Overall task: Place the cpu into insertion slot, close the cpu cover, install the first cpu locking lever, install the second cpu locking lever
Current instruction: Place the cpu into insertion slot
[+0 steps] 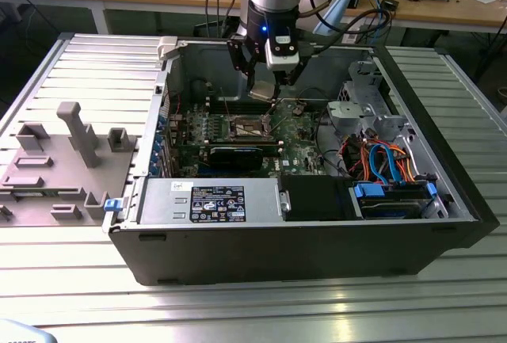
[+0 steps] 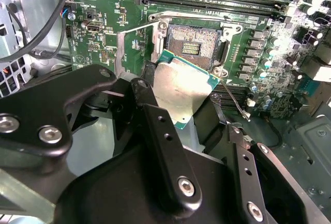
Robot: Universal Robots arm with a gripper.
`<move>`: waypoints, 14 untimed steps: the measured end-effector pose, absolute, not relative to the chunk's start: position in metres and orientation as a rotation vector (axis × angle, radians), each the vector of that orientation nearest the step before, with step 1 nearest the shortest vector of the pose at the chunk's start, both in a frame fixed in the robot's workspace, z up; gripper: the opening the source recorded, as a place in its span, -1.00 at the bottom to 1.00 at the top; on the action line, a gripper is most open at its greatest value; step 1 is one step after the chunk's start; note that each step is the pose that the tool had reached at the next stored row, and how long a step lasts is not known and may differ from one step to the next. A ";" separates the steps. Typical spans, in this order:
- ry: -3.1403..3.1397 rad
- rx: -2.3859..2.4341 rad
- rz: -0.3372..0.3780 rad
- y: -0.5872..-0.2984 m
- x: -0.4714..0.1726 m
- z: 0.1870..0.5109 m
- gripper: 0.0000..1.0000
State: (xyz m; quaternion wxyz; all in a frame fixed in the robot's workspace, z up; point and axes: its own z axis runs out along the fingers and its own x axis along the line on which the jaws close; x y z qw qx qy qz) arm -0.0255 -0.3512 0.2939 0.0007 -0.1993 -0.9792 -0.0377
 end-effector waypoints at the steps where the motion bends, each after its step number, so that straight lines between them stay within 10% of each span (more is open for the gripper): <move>1: -3.075 -0.627 -0.118 -0.351 -0.025 0.294 0.09; 14: -3.070 -0.655 -0.117 -0.351 -0.025 0.293 0.09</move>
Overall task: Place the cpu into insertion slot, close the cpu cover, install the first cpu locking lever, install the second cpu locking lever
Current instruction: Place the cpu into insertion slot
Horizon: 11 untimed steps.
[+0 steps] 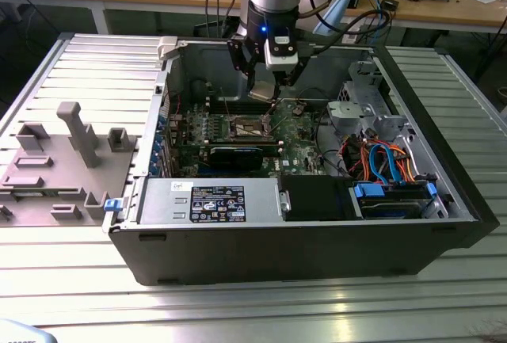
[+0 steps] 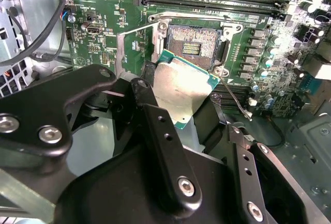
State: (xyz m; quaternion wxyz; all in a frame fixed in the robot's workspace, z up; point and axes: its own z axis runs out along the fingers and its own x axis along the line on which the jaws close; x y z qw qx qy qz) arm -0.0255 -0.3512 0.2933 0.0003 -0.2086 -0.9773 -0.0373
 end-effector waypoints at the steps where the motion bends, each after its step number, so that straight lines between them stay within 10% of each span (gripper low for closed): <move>1: -3.069 -0.657 -0.117 -0.351 -0.025 0.293 0.09; 11: -3.059 -0.710 -0.117 -0.351 -0.026 0.293 0.09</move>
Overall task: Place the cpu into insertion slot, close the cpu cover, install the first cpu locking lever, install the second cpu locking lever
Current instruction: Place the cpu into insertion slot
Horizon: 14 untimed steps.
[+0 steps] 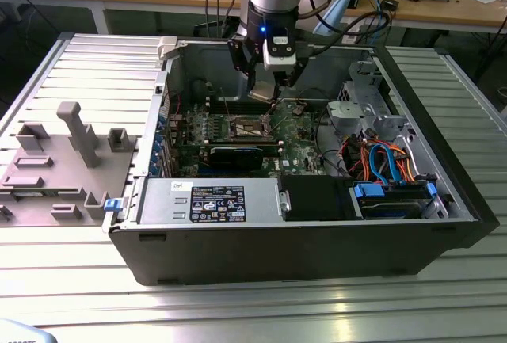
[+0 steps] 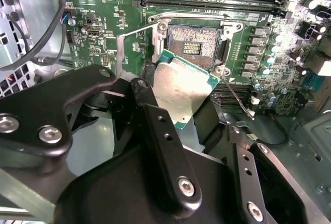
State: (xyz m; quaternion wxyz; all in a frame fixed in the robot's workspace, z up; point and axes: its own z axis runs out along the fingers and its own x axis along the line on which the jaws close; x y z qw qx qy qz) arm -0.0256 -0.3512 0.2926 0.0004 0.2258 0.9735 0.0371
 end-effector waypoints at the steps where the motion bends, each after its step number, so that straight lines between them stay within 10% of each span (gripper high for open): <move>1: 3.055 0.717 0.117 -0.351 -0.026 0.292 0.09; 14: 3.034 0.771 0.061 -0.351 -0.026 0.291 0.09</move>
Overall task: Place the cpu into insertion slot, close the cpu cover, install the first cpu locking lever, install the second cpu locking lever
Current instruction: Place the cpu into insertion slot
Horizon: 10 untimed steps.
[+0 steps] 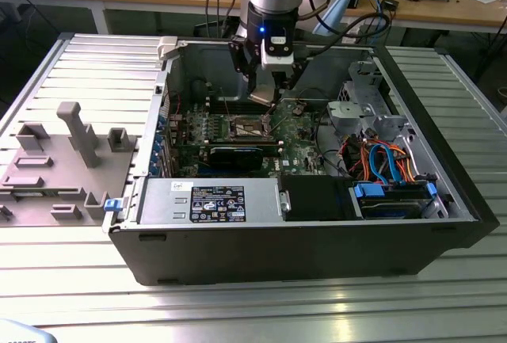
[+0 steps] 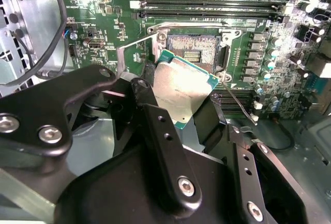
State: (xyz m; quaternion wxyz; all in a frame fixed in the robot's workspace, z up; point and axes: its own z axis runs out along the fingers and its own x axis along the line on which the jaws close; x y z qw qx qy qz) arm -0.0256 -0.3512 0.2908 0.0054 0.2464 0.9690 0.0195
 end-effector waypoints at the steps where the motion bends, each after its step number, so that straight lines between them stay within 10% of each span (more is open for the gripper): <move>1: 3.032 0.778 0.060 -0.351 -0.026 0.291 0.09; 10: 3.021 0.813 0.054 -0.351 -0.026 0.290 0.09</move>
